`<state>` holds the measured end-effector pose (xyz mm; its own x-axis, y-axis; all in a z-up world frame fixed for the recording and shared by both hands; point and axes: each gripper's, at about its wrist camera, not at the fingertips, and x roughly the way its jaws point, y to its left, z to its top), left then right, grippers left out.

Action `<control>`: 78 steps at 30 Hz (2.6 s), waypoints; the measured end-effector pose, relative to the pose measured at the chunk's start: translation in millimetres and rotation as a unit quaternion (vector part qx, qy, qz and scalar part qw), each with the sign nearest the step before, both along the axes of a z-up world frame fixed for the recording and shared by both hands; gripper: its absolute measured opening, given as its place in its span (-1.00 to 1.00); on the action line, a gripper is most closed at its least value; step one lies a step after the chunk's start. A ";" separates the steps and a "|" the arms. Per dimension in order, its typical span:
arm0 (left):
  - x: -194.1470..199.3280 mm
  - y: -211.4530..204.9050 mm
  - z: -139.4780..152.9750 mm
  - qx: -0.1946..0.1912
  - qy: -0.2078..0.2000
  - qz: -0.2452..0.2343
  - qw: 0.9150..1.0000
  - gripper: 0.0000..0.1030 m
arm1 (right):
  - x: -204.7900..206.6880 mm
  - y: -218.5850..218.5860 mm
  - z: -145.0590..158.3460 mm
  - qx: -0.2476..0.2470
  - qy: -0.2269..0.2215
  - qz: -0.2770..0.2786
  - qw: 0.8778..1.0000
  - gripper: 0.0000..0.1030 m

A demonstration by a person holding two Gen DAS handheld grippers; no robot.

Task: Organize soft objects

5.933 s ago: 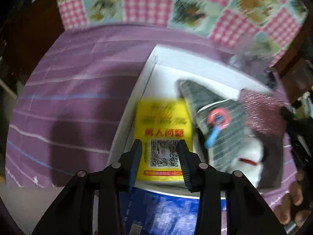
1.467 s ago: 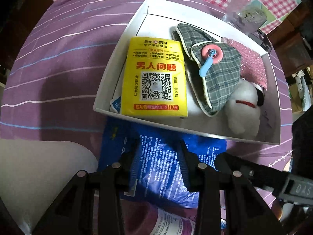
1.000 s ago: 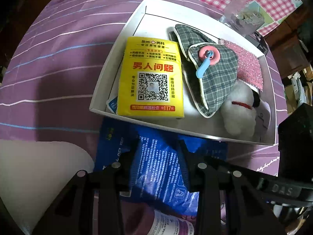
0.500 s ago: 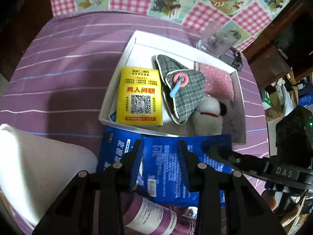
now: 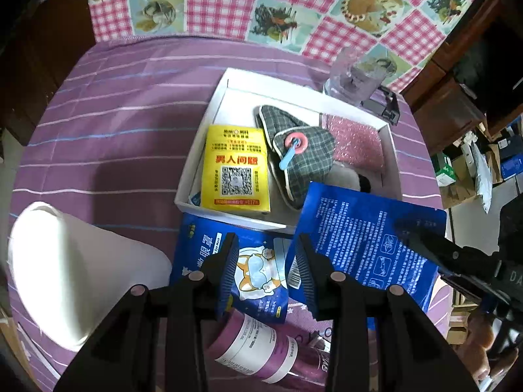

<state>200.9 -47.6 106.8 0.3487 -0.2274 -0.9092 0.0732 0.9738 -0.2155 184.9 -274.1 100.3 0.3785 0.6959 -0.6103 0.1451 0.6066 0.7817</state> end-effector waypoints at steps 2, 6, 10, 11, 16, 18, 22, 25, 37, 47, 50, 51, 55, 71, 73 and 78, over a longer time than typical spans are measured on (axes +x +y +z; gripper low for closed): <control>-4.0 1.0 5.6 -0.005 -0.009 -0.004 1.000 -0.31 | -2.7 -3.7 4.2 0.002 -0.006 -0.003 1.000 -0.86; -12.5 3.7 16.8 -0.012 -0.021 -0.012 1.000 -0.31 | -7.8 -10.6 12.8 -0.001 -0.017 -0.011 1.000 -0.86; -25.5 10.5 29.1 -0.012 -0.035 -0.009 0.999 -0.30 | -11.6 -15.3 19.5 0.004 -0.027 -0.016 1.000 -0.86; -30.8 13.1 31.5 -0.015 -0.039 -0.008 0.999 -0.26 | -12.8 -15.9 21.3 0.007 -0.029 -0.016 0.999 -0.86; -57.7 30.6 37.1 -0.011 -0.050 0.009 0.999 -0.21 | -17.2 -10.5 28.2 0.023 -0.042 -0.003 0.999 -0.86; -67.2 39.2 39.0 -0.008 -0.055 0.023 0.998 -0.21 | -18.5 -6.2 32.1 0.025 -0.045 0.004 0.999 -0.86; -87.5 52.2 39.1 -0.005 -0.055 0.044 0.998 -0.21 | -21.5 5.8 40.2 0.025 -0.053 0.022 0.998 -0.86; -101.4 59.7 40.1 -0.005 -0.053 0.055 0.997 -0.21 | -26.2 17.2 49.4 0.019 -0.064 0.039 0.997 -0.86; -146.4 114.7 16.3 -0.011 -0.010 0.154 0.988 -0.21 | -46.3 74.6 73.7 -0.008 -0.094 0.121 0.988 -0.86; -160.7 158.9 -53.8 -0.049 0.109 0.249 0.961 -0.14 | -53.5 85.6 84.3 -0.016 -0.108 0.131 0.985 -0.86; -162.1 160.7 -70.6 -0.032 0.136 0.263 0.955 -0.14 | -51.9 81.0 83.2 -0.015 -0.106 0.125 0.986 -0.86; -161.8 160.6 -74.9 -0.028 0.141 0.265 0.954 -0.14 | -51.3 78.7 82.5 -0.014 -0.105 0.122 0.987 -0.86; -159.9 155.9 -77.9 -0.024 0.140 0.270 0.952 0.17 | -49.2 72.4 81.3 -0.014 -0.103 0.111 0.988 -0.86; -163.5 148.9 -78.3 -0.005 0.109 0.274 0.955 -0.26 | -47.0 60.1 79.1 -0.010 -0.100 0.095 0.990 -0.86; -165.4 152.5 -77.3 -0.011 0.107 0.277 0.955 -0.34 | -47.2 59.7 79.5 -0.009 -0.101 0.094 0.990 -0.86; -163.2 145.9 -77.5 -0.034 0.104 0.271 0.956 -0.93 | -47.3 58.9 79.2 -0.010 -0.101 0.094 0.990 -0.86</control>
<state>37.7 98.4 29.3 0.2448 -0.1250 -0.9615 -0.4895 0.8401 -0.2338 137.6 -215.2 179.5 0.3599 0.7542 -0.5492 -0.1302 0.6235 0.7709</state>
